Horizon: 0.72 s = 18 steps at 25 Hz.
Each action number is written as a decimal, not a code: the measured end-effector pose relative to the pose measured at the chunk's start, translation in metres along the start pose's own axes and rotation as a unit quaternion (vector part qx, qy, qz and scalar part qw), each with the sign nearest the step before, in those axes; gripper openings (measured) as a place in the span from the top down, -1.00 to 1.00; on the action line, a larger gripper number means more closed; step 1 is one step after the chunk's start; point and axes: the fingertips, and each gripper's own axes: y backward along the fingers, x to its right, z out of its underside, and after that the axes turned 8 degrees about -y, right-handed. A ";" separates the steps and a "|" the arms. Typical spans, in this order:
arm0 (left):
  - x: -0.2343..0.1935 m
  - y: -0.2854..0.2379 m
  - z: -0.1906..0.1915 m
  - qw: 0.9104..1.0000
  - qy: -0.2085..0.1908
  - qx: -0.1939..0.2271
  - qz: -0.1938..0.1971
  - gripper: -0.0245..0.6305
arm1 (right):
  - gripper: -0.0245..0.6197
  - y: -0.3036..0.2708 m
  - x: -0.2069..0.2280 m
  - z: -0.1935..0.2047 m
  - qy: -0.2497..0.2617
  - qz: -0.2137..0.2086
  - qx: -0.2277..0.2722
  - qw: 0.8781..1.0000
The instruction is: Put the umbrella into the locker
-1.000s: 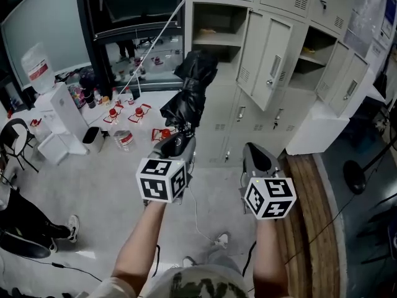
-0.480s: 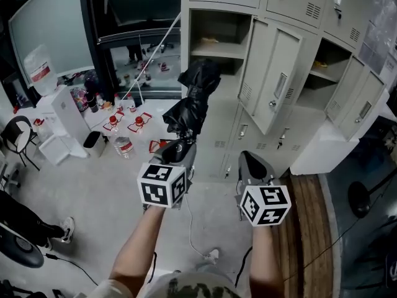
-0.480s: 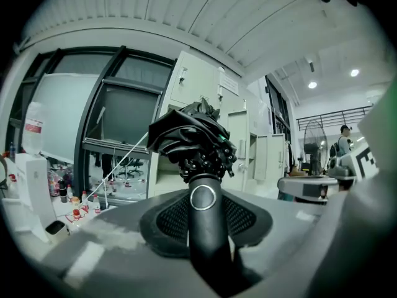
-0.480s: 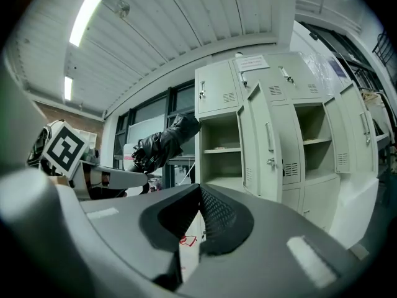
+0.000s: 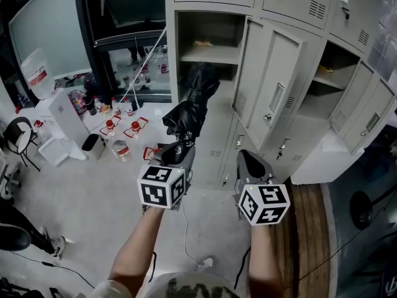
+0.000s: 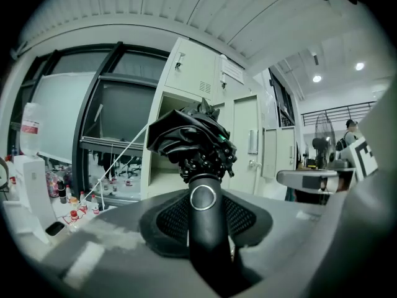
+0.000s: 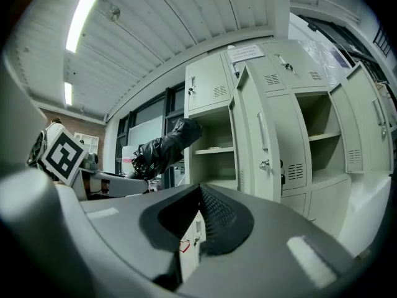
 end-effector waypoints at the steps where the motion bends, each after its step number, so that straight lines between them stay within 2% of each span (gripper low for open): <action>1: 0.001 -0.005 0.000 1.000 0.000 -0.002 -0.001 0.51 | 0.93 -0.003 0.004 -0.001 -0.001 -0.002 0.000 1.000; 12: 0.001 -0.039 0.015 0.999 -0.002 -0.032 -0.014 0.51 | 0.93 -0.029 0.024 -0.009 0.007 -0.031 -0.003 0.999; 18: -0.014 -0.063 0.025 0.998 -0.026 -0.063 -0.009 0.51 | 0.93 -0.051 0.019 -0.018 0.026 -0.044 0.001 0.999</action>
